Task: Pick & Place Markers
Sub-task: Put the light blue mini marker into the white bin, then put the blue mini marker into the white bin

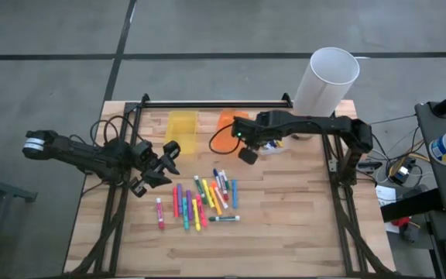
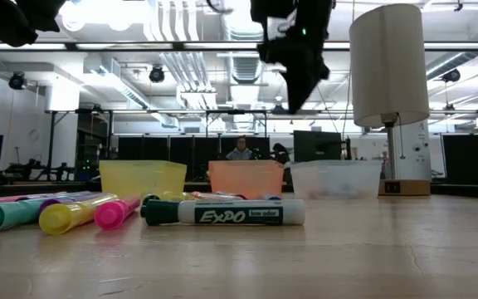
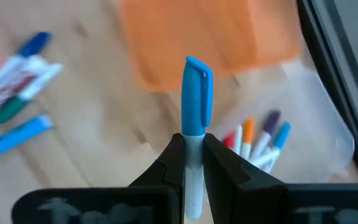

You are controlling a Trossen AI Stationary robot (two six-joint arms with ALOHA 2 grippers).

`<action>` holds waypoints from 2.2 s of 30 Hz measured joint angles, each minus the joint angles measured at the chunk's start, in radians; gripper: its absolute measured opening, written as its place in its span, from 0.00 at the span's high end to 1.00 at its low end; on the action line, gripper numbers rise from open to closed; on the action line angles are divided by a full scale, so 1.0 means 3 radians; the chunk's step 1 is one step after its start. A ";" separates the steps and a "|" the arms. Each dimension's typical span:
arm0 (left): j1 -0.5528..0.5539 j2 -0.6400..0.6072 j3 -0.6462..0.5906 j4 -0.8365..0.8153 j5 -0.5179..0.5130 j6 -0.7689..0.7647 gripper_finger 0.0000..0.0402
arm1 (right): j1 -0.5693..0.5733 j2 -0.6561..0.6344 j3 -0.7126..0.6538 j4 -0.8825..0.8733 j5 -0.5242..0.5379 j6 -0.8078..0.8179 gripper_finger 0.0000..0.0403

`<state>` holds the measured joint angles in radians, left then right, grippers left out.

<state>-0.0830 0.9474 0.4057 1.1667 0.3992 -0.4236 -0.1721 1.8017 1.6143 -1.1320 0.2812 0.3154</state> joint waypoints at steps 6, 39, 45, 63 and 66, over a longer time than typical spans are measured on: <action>0.0000 0.0000 0.0000 0.0009 0.0000 0.0000 0.67 | -0.0257 -0.0001 -0.0266 0.0029 0.0129 0.0198 0.93; 0.0001 0.0000 0.0000 0.0009 0.0000 0.0002 0.67 | -0.1080 0.0006 -0.1556 0.1181 0.0051 0.0411 0.93; 0.0000 0.0000 0.0000 0.0009 0.0000 0.0003 0.67 | -0.1080 0.0006 -0.1572 0.1205 0.0046 0.0395 0.91; 0.0000 0.0000 0.0000 0.0008 0.0000 0.0002 0.67 | -0.0883 0.0003 -0.1275 0.1175 0.0284 -0.0096 0.64; 0.0001 0.0000 0.0000 0.0008 0.0000 0.0003 0.67 | -0.0789 0.0002 -0.1184 0.1175 0.0287 -0.0206 0.65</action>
<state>-0.0828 0.9474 0.4057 1.1690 0.3992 -0.4229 -0.4087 1.8023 1.2591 -0.7795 0.3672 0.2534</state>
